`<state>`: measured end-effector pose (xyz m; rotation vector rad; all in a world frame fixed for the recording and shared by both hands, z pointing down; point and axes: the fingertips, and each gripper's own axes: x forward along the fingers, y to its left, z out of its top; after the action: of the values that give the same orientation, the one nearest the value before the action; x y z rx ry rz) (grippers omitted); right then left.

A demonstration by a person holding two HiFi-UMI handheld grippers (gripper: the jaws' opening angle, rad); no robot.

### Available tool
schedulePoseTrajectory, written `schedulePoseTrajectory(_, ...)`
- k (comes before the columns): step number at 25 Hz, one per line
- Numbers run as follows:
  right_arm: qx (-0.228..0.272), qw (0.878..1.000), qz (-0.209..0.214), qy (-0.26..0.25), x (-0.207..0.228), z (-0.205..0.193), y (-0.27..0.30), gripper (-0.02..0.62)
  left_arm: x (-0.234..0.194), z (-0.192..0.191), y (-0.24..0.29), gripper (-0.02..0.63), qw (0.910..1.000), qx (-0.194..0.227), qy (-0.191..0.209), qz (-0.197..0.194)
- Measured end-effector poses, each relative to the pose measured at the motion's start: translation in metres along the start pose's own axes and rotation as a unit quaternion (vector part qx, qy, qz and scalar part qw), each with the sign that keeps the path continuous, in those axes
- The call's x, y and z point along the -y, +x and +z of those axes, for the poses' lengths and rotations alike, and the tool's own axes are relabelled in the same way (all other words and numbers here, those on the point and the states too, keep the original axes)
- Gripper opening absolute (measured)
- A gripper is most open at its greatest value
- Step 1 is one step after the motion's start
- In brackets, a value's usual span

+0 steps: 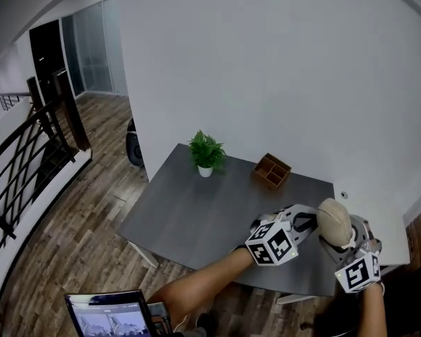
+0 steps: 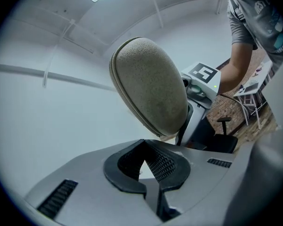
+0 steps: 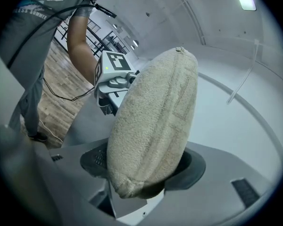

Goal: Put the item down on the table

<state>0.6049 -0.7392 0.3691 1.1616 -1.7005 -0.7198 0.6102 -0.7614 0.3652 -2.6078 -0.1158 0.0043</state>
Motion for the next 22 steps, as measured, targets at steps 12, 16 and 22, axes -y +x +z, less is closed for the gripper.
schedulePoseTrajectory(12, 0.011, 1.0, 0.02, 0.009, 0.016, -0.001, 0.08, 0.265, -0.058, -0.056, -0.006, -0.003, 0.9997, -0.008, -0.023, 0.007)
schedulePoseTrajectory(16, 0.015, 0.999, 0.035, 0.014, 0.017, -0.012, 0.11, 0.267, -0.075, -0.082, -0.005, -0.003, 0.9992, -0.024, -0.03, 0.011)
schedulePoseTrajectory(22, 0.037, 0.998, 0.048, 0.018, 0.038, -0.038, 0.162, 0.265, -0.121, -0.122, 0.013, -0.003, 0.9977, -0.043, -0.044, 0.028)
